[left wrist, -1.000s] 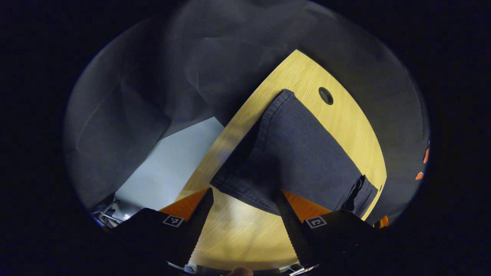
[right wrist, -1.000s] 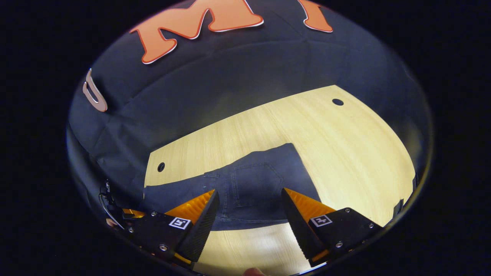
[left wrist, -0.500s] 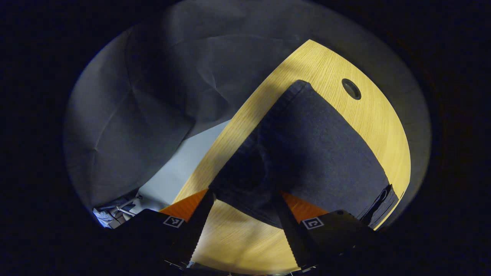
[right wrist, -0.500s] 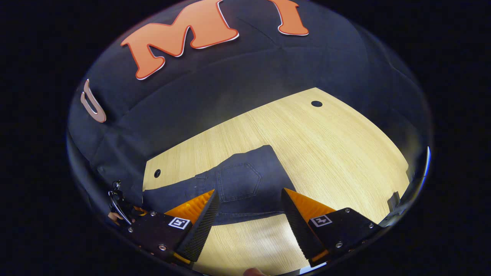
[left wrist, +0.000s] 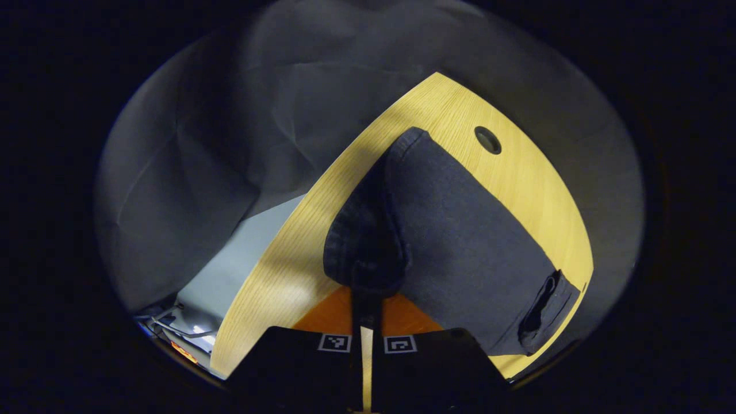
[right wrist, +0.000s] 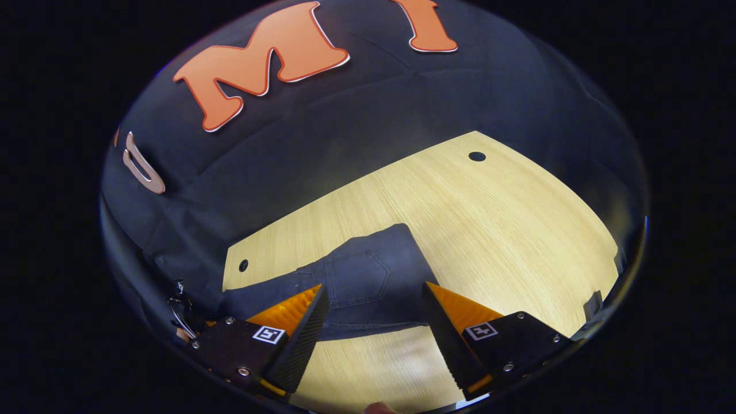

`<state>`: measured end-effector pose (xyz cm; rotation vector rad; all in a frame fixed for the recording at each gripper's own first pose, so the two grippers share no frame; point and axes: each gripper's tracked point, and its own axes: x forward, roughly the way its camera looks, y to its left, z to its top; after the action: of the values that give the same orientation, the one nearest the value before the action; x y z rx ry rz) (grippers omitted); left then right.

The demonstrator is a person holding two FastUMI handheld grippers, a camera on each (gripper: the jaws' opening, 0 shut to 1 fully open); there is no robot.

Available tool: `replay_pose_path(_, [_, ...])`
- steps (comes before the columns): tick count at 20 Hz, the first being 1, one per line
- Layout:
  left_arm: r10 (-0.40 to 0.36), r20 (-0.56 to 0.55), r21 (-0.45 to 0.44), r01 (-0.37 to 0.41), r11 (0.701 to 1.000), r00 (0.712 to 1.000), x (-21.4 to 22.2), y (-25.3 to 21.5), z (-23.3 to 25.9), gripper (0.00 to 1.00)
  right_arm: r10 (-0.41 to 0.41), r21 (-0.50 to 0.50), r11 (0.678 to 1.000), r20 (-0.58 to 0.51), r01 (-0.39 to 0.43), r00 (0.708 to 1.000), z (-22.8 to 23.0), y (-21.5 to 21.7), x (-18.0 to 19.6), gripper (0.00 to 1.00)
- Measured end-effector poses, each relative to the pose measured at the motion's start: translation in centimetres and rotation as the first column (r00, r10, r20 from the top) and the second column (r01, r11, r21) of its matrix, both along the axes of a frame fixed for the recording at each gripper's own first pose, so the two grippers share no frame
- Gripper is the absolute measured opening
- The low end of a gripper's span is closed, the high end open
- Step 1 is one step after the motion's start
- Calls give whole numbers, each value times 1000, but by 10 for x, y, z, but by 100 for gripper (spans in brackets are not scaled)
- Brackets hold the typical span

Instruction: Grasp the waist and the cuffs of the jeans and fold them to make the two legs overlap; first hold the waist and fold one-third of the jeans toward the cuffs, then hold the cuffs and fold the remaining one-third in the same direction to finish folding.

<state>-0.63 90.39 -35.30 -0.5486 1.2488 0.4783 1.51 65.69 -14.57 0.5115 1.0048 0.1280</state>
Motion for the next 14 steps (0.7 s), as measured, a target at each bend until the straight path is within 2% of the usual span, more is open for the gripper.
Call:
replay_pose_path(2, [-2, 65, 4, 2, 1000, 998, 5, -1, 14, 6, -3, -10, 1000, 5, 3, 1000, -1, -13, 3, 98])
replay_pose_path(5, [-64, 141, 68, 55, 996, 988, 9, -14, 56, 6, 29, -60, 998, 23, -27, 999, -3, -25, 8, 98])
replay_pose_path(8, [-138, 187, 124, 116, 985, 973, 14, -34, 84, 6, 47, -39, 998, 36, -46, 998, 1, -25, 11, 98])
replay_pose_path(14, [-224, 285, 153, 186, 971, 932, 19, -66, 151, 6, 64, -19, 998, 41, -63, 997, 2, -35, 19, 98])
